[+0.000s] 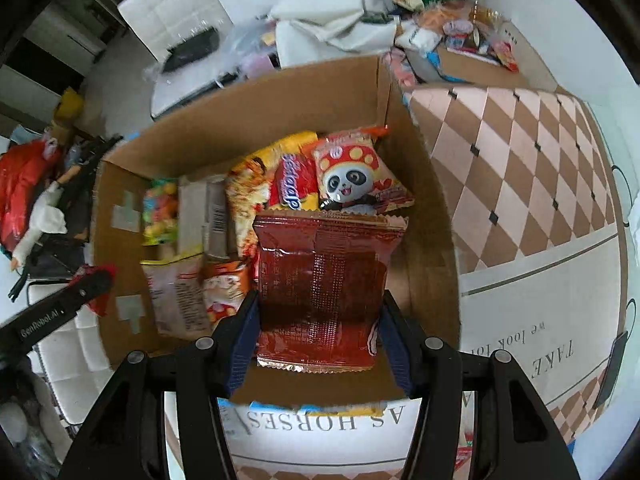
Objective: Organize snacks
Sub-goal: 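Carry both packs into the box and open both tools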
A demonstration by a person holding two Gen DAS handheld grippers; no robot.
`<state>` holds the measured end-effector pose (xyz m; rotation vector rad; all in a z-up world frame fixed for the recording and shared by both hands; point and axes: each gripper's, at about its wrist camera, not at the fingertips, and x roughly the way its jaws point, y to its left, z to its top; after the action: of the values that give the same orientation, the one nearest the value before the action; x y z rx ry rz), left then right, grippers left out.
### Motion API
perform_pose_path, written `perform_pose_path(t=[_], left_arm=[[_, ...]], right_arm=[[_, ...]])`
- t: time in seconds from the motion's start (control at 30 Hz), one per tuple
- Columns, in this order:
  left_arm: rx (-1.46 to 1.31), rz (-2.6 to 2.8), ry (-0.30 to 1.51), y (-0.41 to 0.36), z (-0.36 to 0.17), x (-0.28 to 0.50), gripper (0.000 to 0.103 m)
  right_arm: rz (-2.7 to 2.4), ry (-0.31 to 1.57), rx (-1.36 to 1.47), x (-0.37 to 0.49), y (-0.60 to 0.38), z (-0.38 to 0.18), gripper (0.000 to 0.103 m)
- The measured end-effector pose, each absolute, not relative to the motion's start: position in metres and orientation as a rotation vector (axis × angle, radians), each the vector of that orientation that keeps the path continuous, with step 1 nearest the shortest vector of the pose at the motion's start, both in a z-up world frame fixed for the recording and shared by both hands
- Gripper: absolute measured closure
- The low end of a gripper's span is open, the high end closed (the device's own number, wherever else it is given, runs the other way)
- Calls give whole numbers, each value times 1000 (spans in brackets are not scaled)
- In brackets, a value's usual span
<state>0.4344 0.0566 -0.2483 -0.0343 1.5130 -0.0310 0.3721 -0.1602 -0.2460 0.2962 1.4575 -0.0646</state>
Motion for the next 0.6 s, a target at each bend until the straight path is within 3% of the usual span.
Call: perform_pose_path(t=[0.23, 0.27, 0.33, 0.6], left_arm=[[11, -31, 1614, 51, -284, 447, 54], [-1, -32, 1635, 53, -290, 447, 46], [-31, -45, 1650, 55, -296, 448, 40], [-41, -54, 1633, 50, -297, 446, 28]], right_arm=[[-64, 1557, 294, 378, -163, -286, 42], [-58, 1580, 288, 379, -162, -291, 38], [-41, 1602, 259, 377, -156, -297, 11], [-29, 1599, 234, 379, -150, -295, 11]])
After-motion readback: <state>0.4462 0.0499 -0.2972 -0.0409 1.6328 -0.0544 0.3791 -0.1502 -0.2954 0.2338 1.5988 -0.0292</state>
